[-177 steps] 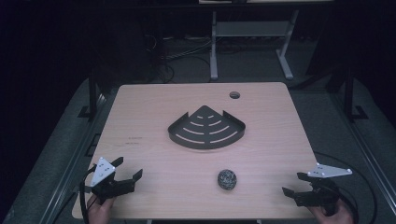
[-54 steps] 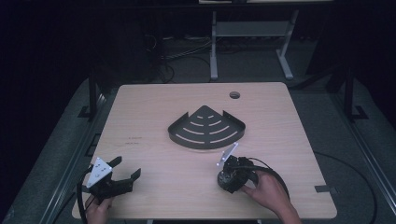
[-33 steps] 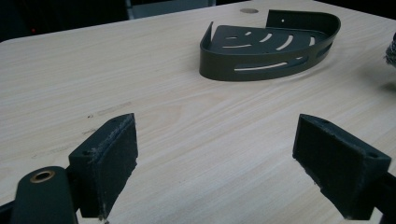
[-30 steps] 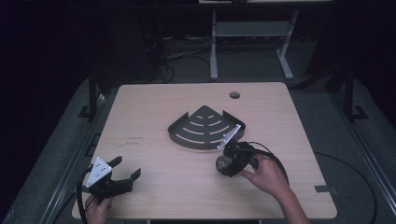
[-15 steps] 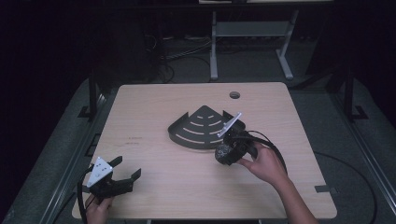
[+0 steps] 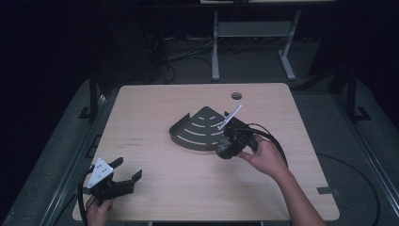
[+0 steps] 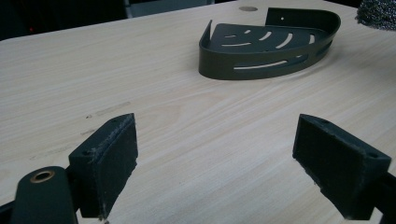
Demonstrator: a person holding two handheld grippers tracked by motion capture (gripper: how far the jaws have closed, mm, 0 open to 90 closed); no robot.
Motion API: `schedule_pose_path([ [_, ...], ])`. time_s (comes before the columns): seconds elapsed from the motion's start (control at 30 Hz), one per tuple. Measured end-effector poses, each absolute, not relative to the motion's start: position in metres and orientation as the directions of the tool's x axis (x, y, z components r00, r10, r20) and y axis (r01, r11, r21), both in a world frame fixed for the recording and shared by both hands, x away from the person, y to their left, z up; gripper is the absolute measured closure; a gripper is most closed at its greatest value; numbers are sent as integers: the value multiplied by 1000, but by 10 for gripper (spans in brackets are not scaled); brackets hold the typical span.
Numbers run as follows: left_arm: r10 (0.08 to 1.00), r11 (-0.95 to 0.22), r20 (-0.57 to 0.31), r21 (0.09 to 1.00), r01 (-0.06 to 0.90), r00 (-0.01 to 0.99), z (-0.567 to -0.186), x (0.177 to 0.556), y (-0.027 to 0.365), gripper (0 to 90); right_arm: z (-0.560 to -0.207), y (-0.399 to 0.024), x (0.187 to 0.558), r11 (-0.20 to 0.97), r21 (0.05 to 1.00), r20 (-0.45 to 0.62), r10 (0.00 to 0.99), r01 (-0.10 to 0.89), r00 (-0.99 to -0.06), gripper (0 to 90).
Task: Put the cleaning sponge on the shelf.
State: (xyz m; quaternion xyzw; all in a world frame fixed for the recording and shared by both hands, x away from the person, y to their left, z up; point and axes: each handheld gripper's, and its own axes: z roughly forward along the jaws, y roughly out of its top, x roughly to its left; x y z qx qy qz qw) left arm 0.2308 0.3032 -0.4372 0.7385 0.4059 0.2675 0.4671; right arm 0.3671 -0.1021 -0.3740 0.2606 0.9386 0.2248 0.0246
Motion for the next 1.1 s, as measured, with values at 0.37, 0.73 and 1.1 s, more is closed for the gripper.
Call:
schedule_pose_path([
  [0.37,849,-232,13,907,350,529,-437,231,302,133,-367,-99,377,770,416,61,507,484,-860,325],
  [0.73,848,-233,12,907,352,530,-437,231,302,133,-359,-95,389,774,402,68,508,489,-859,325],
  [1.1,847,-236,15,906,351,531,-437,231,302,133,-355,-87,405,778,387,64,512,494,-857,325],
])
